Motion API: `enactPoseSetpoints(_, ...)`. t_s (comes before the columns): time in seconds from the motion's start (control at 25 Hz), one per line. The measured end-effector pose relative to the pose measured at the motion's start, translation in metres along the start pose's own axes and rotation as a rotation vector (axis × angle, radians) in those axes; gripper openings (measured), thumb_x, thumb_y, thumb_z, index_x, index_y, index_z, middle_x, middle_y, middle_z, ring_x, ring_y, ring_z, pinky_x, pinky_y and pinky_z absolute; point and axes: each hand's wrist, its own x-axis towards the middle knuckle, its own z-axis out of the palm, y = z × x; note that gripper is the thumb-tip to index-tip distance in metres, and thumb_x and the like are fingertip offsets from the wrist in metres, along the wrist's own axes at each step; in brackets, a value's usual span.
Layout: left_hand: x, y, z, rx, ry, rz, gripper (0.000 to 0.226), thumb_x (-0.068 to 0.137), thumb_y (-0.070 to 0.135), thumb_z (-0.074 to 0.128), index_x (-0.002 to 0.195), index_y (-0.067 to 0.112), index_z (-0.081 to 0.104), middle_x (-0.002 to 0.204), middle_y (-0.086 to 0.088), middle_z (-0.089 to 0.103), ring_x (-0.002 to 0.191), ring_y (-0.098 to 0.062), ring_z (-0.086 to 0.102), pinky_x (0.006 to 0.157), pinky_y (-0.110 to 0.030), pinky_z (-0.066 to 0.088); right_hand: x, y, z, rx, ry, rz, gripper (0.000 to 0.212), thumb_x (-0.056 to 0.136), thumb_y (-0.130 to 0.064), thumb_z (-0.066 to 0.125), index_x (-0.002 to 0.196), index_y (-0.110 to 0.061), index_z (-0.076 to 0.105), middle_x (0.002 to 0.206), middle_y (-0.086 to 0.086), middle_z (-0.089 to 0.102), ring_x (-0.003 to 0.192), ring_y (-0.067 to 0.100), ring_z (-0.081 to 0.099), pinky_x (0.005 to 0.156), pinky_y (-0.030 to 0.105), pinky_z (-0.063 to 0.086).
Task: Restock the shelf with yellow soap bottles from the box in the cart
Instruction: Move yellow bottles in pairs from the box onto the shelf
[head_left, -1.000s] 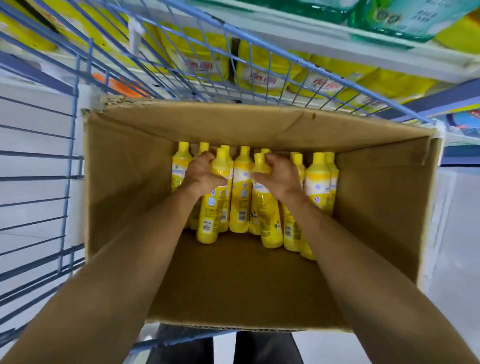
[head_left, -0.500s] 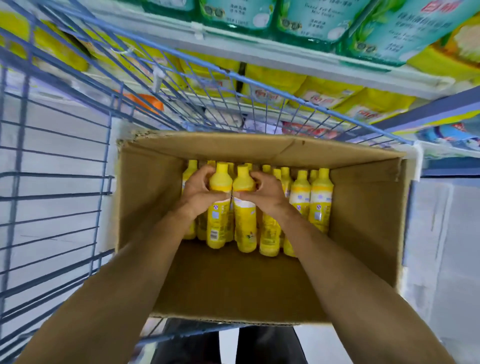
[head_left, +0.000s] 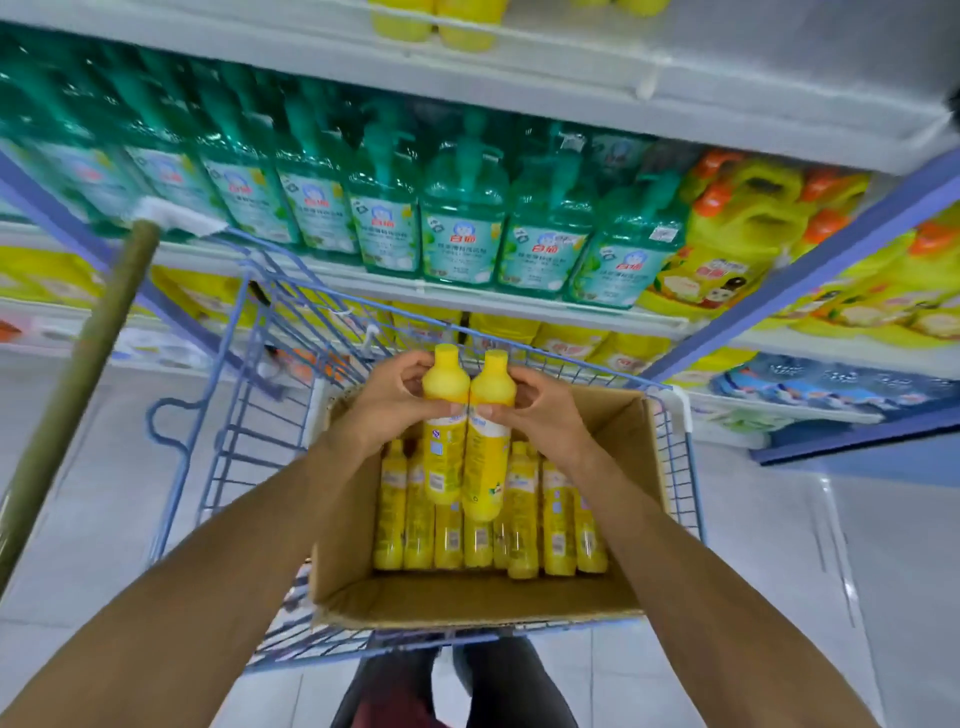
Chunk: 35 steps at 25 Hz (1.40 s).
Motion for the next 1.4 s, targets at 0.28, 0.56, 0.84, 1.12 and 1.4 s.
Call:
enactPoseSetpoints(0.28,-0.031,0.164,-0.032,0.049,0.022,0.349,0.056,0.065,0.014,0.094,0.115,0.013,0.067,0.108,-0.003,0.075,0.101,-0.019,0.071,0.090,-0.036,0.058,-0.037,-0.159,-0.046,0.033,0.132,-0.283,0.064,0.073,-0.015,0.090,0.130,-0.007,0.063,0.119,-0.005,0.072,0.106,0.008,0.070,0.091,0.032,0.059)
enactPoseSetpoints(0.56,-0.053,0.295,-0.036,-0.025,0.045,0.604,0.046,0.069,0.003,0.089,0.103,0.027,0.067,0.096,0.010,0.077,0.090,-0.004,0.072,0.080,-0.020,0.056,-0.052,-0.275,-0.095,0.089,0.220,-0.529,0.058,0.074,-0.008,0.088,0.127,-0.003,0.066,0.115,0.008,0.075,0.108,0.021,0.071,0.094,0.035,0.058)
enactPoseSetpoints(0.84,-0.039,0.400,-0.019,0.003,0.128,0.771,0.041,0.071,0.010,0.089,0.107,0.018,0.070,0.100,0.002,0.077,0.089,-0.008,0.073,0.078,-0.021,0.058,-0.036,-0.361,-0.162,0.099,0.245,-0.718,0.053,0.078,-0.005,0.084,0.128,-0.001,0.065,0.117,0.011,0.074,0.109,0.026,0.071,0.096,0.036,0.057)
enactPoseSetpoints(1.12,0.003,0.466,-0.003,0.121,0.218,0.858,0.051,0.072,0.016,0.090,0.118,0.009,0.067,0.108,-0.002,0.076,0.099,-0.015,0.072,0.085,-0.029,0.059,0.005,-0.404,-0.214,0.068,0.238,-0.813,0.058,0.079,-0.009,0.084,0.133,-0.006,0.062,0.121,0.007,0.073,0.110,0.016,0.070,0.096,0.029,0.055)
enactPoseSetpoints(1.4,0.052,0.479,0.006,0.149,0.221,0.841,0.047,0.073,0.009,0.088,0.114,0.005,0.065,0.104,-0.005,0.074,0.089,-0.004,0.070,0.081,-0.022,0.058,0.051,-0.407,-0.229,0.119,0.286,-0.767,0.060,0.079,-0.006,0.084,0.134,-0.002,0.060,0.118,0.009,0.072,0.103,0.013,0.071,0.088,0.023,0.056)
